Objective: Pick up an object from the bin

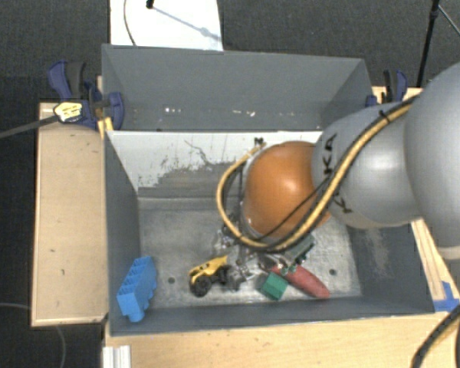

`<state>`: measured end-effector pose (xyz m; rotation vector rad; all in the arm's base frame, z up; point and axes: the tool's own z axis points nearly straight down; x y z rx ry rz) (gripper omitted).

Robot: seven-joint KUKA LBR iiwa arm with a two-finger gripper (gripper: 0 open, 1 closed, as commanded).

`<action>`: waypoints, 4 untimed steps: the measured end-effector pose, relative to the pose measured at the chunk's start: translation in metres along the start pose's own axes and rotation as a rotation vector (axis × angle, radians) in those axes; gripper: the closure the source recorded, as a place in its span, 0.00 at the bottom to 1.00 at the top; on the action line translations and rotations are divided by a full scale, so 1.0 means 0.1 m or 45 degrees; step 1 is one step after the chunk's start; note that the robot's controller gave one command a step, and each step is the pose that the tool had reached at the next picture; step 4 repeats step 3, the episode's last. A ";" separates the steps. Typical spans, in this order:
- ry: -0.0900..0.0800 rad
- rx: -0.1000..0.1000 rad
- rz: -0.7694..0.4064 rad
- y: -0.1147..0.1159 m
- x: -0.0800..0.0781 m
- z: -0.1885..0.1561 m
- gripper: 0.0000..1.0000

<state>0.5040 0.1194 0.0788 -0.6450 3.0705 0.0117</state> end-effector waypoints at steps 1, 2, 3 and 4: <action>0.000 0.000 0.002 0.00 0.00 0.00 1.00; 0.001 0.001 0.002 0.00 0.00 -0.02 1.00; 0.000 0.004 0.004 -0.01 0.01 -0.10 1.00; 0.000 0.004 0.004 -0.01 0.01 -0.10 1.00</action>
Offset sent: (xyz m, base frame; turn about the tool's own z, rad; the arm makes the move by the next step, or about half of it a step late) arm 0.0000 -0.0001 0.0313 0.0000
